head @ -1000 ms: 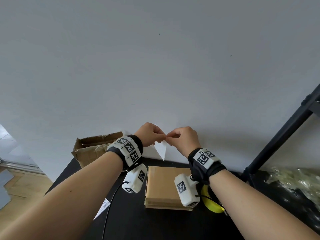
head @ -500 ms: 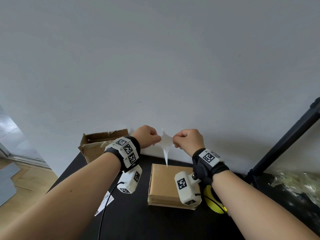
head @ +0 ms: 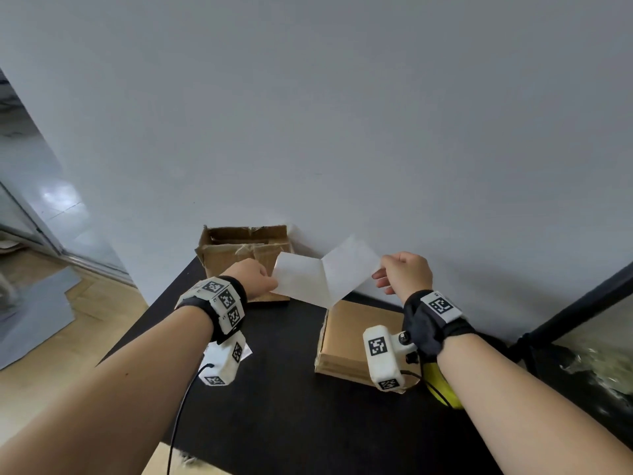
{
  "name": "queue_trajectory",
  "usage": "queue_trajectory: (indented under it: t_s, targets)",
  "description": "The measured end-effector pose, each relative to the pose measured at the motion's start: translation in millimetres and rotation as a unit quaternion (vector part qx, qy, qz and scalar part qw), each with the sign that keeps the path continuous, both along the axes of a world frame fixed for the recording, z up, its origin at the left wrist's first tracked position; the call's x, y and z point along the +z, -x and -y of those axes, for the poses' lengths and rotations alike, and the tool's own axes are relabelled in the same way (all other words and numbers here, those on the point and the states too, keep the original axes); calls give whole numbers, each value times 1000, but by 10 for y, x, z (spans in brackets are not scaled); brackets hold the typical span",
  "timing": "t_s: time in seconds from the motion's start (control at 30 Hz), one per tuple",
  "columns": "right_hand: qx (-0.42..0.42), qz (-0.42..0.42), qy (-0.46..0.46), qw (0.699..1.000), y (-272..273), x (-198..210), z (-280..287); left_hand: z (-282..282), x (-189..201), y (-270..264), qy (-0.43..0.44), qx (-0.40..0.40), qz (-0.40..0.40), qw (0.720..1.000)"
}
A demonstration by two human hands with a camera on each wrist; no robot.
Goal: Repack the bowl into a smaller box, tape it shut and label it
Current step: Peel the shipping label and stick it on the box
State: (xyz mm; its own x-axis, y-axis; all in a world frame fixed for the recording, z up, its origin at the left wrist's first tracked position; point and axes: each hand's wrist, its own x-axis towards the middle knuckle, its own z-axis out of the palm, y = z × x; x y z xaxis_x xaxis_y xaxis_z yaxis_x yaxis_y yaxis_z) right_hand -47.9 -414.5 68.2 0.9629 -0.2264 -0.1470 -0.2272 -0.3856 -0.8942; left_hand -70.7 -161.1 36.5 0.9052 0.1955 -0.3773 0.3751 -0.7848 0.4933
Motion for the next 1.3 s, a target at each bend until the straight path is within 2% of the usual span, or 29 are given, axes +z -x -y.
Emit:
queue_trajectory:
  t_s: [0.13,0.27,0.37,0.6,0.8,0.9,0.97,1.0,1.07,1.1,1.3]
  targets:
    - [-20,-6,-5,1000,41,-30,-33,-211,-209,166,-19,34,-61,997]
    - [-59,-14,-40,997,58,-35,19,-272,-360,225,-49,52,-87,994]
    - [-59,-12,-73,996,91,-13,53,-232,-432,202,-58,51,-101,992]
    - [-85,23,-97,991,162,21,192,-162,-477,147,-113,44,-91,988]
    - [-58,21,-106,992,241,-10,296,-52,-445,74,-107,23,-95,989]
    - [-37,26,-108,993,272,-45,278,40,-371,46,-108,21,-49,993]
    - [-27,22,-106,994,268,-74,271,216,-273,2,-43,-7,-22,999]
    - [-22,22,-105,994,265,-85,263,341,-218,-25,37,-14,-24,999]
    - [-8,22,-100,995,257,-106,233,619,-79,-57,222,-5,-71,972]
    - [2,24,-90,996,253,-113,215,741,-10,-72,275,-2,-89,957]
    - [79,46,20,996,303,-79,200,1129,222,-166,384,35,-53,921]
